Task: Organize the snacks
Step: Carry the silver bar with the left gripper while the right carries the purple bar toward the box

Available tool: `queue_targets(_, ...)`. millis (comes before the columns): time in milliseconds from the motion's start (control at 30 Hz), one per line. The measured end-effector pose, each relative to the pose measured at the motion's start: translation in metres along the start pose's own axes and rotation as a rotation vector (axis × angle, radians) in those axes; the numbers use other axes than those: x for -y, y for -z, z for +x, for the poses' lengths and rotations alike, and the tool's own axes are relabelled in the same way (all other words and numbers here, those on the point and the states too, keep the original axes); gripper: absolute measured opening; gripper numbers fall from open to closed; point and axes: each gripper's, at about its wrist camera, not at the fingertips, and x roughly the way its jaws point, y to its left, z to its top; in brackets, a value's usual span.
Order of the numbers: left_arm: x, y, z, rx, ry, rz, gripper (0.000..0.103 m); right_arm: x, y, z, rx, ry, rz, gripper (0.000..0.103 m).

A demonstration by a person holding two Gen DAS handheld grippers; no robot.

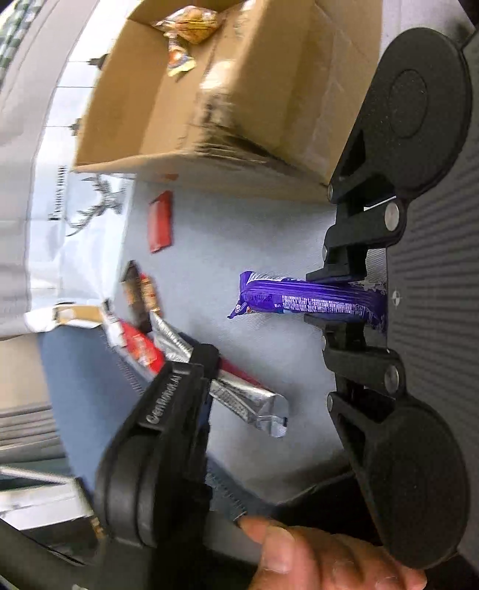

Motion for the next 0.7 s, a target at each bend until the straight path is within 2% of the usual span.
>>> queue_targets(133, -0.011, 0.008, -0.011, 0.032, 0.056, -0.067, 0.018, -0.002, -0.007, -0.015, 0.064, -0.017, 0.002, 0.016)
queue_targets(333, -0.014, 0.008, -0.004, -0.003, 0.109, -0.11, 0.018, -0.002, -0.012, -0.023, 0.094, -0.02, -0.002, 0.016)
queue_targets(700, -0.003, 0.02, 0.005, -0.022, 0.088, -0.063, 0.018, 0.001, -0.013, -0.023, 0.099, -0.028, 0.03, 0.016)
